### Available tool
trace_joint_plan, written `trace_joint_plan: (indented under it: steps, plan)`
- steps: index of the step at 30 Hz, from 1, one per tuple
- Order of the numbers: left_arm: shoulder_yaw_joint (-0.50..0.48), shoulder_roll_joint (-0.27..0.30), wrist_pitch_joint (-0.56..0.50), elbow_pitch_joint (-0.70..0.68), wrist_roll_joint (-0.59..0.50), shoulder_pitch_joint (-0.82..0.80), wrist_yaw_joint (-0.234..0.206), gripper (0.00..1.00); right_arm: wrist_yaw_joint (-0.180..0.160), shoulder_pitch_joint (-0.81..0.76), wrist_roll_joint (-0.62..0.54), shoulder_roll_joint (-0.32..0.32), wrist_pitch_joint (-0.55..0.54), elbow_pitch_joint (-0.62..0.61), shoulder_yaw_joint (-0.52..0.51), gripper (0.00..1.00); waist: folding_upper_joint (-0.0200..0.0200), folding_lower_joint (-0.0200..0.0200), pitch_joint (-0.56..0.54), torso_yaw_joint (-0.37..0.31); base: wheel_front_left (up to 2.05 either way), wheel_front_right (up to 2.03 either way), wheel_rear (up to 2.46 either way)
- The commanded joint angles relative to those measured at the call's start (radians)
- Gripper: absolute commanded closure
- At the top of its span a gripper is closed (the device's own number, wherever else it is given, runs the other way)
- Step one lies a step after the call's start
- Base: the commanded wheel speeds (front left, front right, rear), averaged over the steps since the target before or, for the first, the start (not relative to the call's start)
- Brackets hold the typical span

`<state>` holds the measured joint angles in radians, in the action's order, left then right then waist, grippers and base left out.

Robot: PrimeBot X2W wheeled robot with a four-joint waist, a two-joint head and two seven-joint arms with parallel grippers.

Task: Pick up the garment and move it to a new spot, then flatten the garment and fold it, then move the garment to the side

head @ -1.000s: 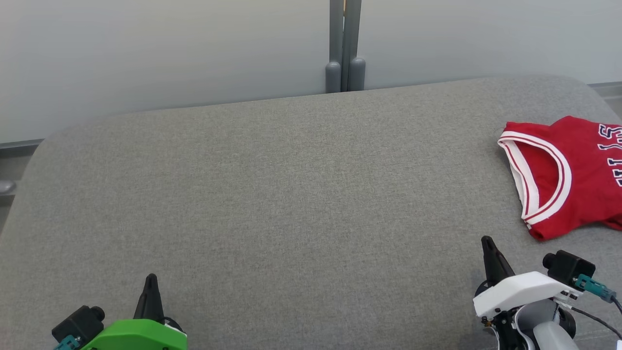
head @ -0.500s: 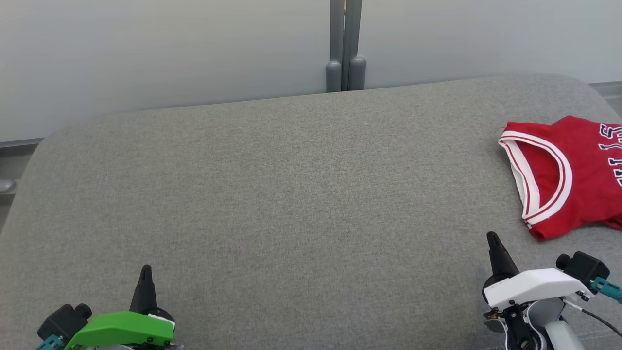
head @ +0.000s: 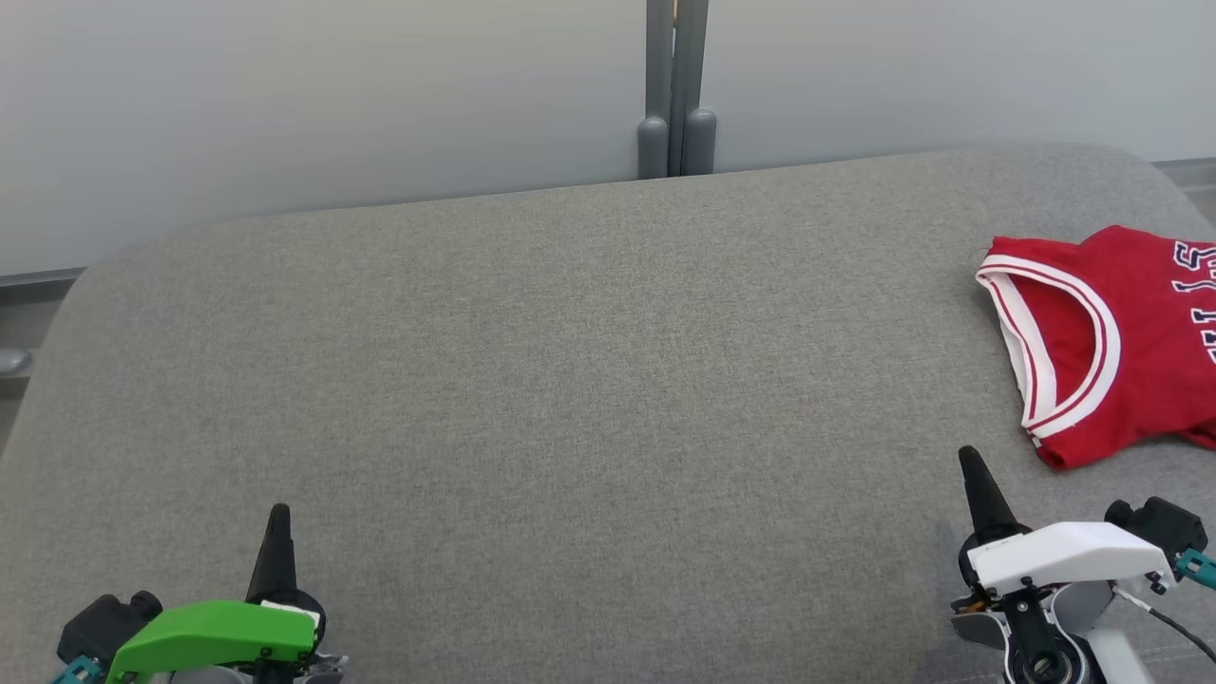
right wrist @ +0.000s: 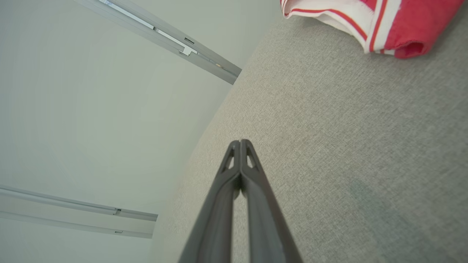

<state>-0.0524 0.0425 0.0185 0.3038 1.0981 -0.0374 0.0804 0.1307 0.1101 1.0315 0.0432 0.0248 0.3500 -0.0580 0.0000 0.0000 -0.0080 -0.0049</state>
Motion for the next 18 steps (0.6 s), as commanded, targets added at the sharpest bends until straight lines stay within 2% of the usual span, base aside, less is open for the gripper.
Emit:
trace_joint_plan:
  steps: [1, 18]
  plan:
    - [-0.006, 0.007, -0.006, -0.013, 0.029, -0.027, 0.008, 1.0, 0.0, 0.002, 0.027, 0.006, -0.007, -0.017, -0.005, 1.0, 0.0, 0.0, 0.0, 0.0, 0.0, 0.0, 0.0]
    - [-0.028, 0.009, -0.051, -0.039, 0.193, -0.035, 0.023, 1.0, 0.0, -0.01, 0.212, 0.007, -0.05, -0.057, -0.019, 1.0, 0.0, 0.0, 0.003, 0.001, 0.0, 0.0, 0.0]
